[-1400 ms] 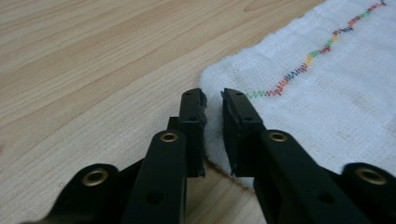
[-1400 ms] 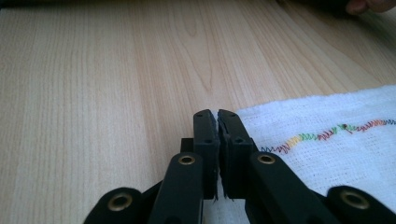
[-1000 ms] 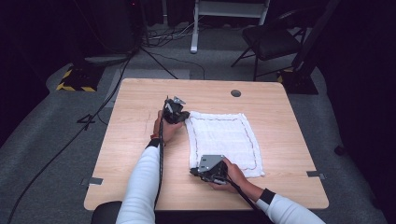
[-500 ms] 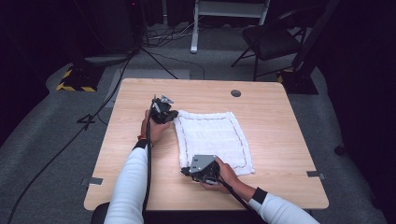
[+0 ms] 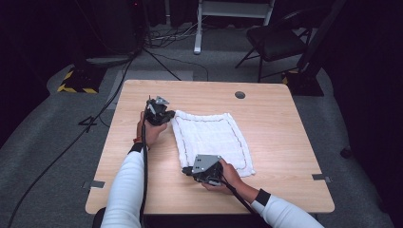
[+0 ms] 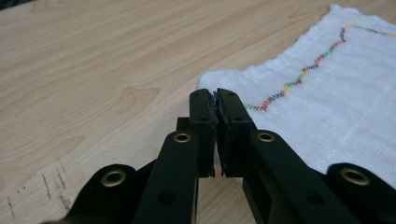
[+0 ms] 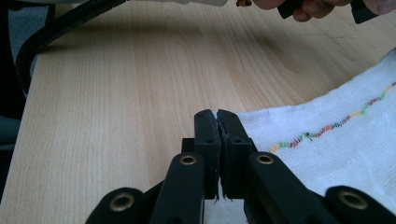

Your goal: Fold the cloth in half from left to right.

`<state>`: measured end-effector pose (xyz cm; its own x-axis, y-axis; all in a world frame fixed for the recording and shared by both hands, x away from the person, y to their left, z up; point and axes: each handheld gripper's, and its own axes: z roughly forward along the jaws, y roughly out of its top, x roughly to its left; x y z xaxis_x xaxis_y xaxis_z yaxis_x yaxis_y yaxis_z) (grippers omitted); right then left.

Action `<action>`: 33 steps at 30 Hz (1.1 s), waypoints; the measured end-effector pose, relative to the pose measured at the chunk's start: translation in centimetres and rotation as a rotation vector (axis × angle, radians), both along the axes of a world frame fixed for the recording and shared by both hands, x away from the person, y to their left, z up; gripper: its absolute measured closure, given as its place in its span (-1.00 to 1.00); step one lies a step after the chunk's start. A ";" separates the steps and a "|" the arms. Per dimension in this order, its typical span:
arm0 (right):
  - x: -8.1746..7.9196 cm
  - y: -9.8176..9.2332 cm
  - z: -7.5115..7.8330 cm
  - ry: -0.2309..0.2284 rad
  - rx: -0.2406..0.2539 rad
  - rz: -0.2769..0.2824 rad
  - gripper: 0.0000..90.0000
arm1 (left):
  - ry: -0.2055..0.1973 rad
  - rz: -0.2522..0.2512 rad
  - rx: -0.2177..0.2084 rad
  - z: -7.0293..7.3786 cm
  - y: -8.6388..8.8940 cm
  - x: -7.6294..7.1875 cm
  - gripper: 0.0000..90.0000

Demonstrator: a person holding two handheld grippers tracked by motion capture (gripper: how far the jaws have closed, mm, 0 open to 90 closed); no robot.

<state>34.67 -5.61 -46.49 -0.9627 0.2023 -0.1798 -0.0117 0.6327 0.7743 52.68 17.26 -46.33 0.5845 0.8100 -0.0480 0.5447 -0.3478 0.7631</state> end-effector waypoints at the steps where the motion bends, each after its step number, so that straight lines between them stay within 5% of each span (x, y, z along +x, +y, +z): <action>1: 0.0 -0.1 0.1 -0.005 0.001 -0.001 0.96 | -0.009 -0.001 0.000 0.1 -0.2 0.0 0.90; 13: 0.3 -3.4 1.9 -0.007 0.057 -0.049 0.96 | -0.048 0.000 -0.017 1.3 -2.9 0.4 0.91; 33: 0.2 -9.7 3.0 -0.009 0.075 -0.154 0.96 | -0.071 -0.047 -0.013 2.4 -8.2 1.0 0.91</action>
